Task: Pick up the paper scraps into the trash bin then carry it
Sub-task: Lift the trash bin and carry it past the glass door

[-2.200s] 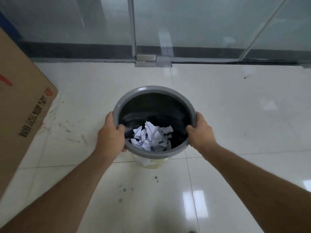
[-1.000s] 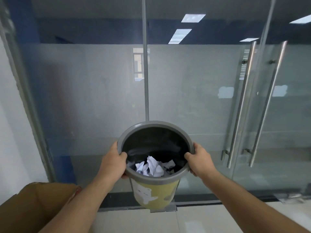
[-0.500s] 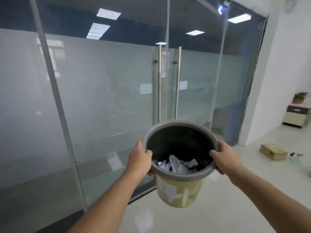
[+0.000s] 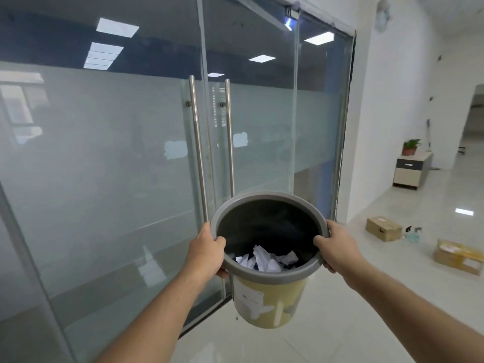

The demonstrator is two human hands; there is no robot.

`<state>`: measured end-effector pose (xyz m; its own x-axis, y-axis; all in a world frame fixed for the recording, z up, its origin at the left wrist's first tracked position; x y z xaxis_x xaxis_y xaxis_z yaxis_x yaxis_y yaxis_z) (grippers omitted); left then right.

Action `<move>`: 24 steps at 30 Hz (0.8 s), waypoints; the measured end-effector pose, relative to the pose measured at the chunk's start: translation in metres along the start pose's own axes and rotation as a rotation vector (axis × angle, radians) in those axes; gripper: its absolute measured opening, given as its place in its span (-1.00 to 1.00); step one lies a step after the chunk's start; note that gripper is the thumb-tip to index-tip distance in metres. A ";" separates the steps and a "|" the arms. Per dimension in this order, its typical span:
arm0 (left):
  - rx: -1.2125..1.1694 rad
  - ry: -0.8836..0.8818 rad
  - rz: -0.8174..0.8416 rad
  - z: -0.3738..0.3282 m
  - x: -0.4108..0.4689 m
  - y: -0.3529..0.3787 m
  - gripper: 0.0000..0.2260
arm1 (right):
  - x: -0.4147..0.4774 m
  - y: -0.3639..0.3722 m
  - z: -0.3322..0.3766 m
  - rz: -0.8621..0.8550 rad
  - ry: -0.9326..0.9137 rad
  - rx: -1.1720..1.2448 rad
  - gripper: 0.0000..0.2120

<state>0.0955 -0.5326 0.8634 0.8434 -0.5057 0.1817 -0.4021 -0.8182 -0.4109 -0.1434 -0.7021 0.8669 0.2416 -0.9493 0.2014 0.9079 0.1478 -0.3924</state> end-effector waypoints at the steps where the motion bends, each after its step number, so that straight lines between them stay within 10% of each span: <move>1: 0.000 0.001 -0.003 -0.003 0.004 0.008 -0.72 | 0.008 -0.002 -0.004 0.004 -0.001 -0.001 -0.71; 24: -0.055 0.026 0.083 -0.013 0.215 0.180 -0.65 | 0.234 0.051 -0.047 -0.049 0.094 -0.019 -0.70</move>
<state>0.2000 -0.7921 0.8402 0.7972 -0.5786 0.1725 -0.4897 -0.7868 -0.3757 -0.0567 -0.9296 0.8515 0.1627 -0.9772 0.1365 0.9110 0.0956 -0.4013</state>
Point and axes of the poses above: each hand's wrist, its own x-axis towards the middle knuckle, its own y-axis out of the palm, z = x × y, the point moved 6 cm from there along x, towards the middle knuckle, and after that the axes turned 9 degrees about -z, right-handed, at the moved point
